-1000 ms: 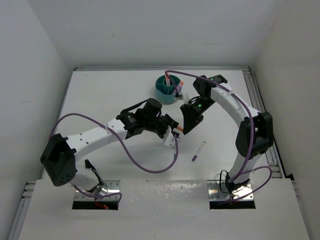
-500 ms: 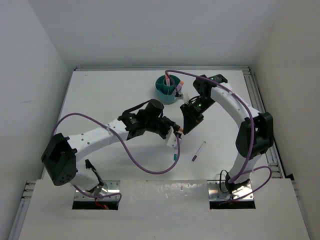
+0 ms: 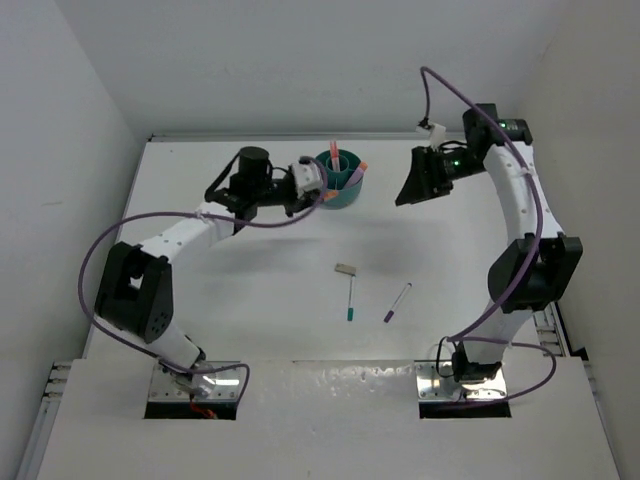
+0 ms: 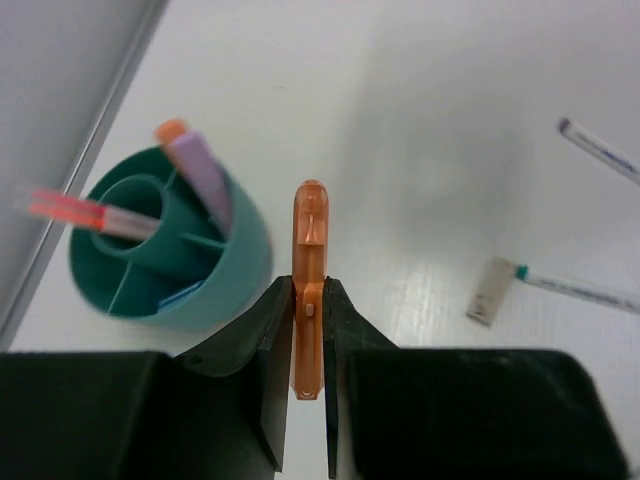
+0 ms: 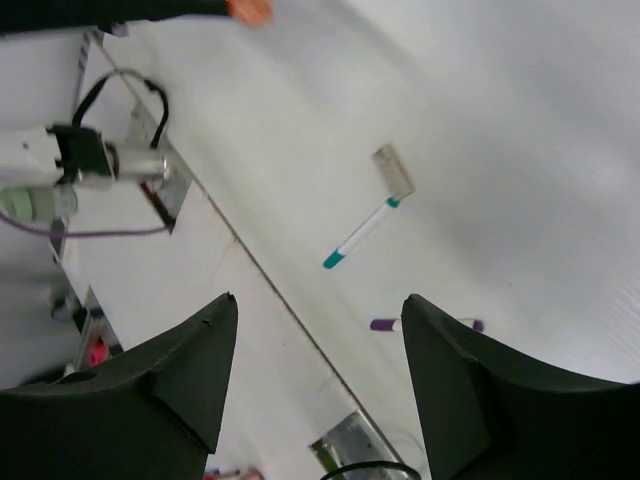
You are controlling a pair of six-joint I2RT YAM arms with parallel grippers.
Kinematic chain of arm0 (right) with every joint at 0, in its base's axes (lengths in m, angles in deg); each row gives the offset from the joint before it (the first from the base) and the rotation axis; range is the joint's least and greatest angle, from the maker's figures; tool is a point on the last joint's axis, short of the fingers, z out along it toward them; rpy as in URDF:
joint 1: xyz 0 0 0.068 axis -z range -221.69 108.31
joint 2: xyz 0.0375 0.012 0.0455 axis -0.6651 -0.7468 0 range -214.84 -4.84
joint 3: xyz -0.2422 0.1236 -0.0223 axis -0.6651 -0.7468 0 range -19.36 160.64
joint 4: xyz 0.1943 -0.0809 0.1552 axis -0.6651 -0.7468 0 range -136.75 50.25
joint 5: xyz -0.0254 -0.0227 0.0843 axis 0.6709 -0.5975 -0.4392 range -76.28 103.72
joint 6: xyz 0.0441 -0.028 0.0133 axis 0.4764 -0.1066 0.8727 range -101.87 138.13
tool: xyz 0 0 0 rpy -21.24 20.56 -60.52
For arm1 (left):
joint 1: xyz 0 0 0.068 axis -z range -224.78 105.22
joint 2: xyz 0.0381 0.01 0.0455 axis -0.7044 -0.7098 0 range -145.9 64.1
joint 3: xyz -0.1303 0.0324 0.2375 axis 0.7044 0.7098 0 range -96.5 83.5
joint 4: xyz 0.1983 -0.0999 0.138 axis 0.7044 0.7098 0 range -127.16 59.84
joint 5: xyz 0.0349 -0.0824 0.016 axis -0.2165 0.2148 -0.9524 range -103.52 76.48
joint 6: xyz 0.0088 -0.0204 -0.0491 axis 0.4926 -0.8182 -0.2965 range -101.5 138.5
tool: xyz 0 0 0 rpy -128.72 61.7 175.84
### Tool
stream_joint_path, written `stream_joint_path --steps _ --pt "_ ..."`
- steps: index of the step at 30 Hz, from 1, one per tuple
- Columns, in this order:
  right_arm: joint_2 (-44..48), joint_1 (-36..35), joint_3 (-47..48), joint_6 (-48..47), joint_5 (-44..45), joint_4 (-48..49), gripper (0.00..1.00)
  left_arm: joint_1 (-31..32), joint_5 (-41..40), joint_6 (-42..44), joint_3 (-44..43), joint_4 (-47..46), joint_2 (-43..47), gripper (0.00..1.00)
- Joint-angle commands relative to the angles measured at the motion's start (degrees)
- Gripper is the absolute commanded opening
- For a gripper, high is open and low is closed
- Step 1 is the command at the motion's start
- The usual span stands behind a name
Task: Sort the stationery into containers
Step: Place the stationery in the storage box.
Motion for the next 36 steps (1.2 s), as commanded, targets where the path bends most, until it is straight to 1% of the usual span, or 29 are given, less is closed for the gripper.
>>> stream_joint_path --steps 1,3,5,6,8,9,10,13,15,23,30,31,36 --pt "1.6 4.6 0.8 2.9 -3.1 2.6 0.66 -6.3 6.9 -23.6 -2.0 -19.9 -3.1 0.00" --pt "1.2 6.0 0.0 2.7 -3.3 2.5 0.66 -7.2 7.3 -25.8 -3.3 -24.4 -4.8 0.00" --pt "0.9 6.8 -1.0 2.6 -2.9 2.6 0.66 -7.1 7.6 -25.0 -5.4 -27.3 -8.3 0.00" --pt "0.9 7.1 -1.4 2.7 -2.6 2.8 0.66 -7.1 7.9 -24.6 -8.4 -28.6 -11.4 0.00" --pt "0.7 7.3 -1.8 2.8 -2.3 3.1 0.66 -7.3 10.3 -24.4 -12.0 -29.0 -14.9 0.00" --pt "0.5 7.4 -2.1 2.8 -2.1 3.1 0.66 -7.5 11.4 -23.7 -15.8 -29.0 -16.7 0.00" --pt "0.8 7.5 -2.4 2.7 -1.9 3.1 0.66 -7.8 12.8 -23.7 -17.4 -28.6 -19.7 0.00" --pt "1.1 7.8 -3.6 2.4 -1.6 2.9 0.66 -8.4 15.7 -25.9 -22.1 -30.1 -24.6 0.00" --pt "1.1 7.9 -4.0 2.1 -1.5 2.8 0.66 -8.7 16.5 -29.2 -22.6 -33.8 -26.9 0.00" --pt "0.6 8.2 -4.5 2.1 -1.7 2.7 0.66 -9.5 17.2 -31.4 -22.4 -38.1 -32.4 0.00" --pt "0.5 8.2 -5.1 1.9 -1.7 2.4 0.66 -10.4 17.2 -30.0 -24.3 -38.7 -35.4 0.02" --pt "0.7 8.2 -5.2 1.9 -1.7 2.4 0.66 -10.4 17.4 -29.1 -24.6 -38.7 -36.1 0.04" --pt "1.0 8.2 -6.1 1.4 -1.6 2.0 0.66 -10.6 18.1 -28.3 -26.5 -38.2 -38.1 0.08"
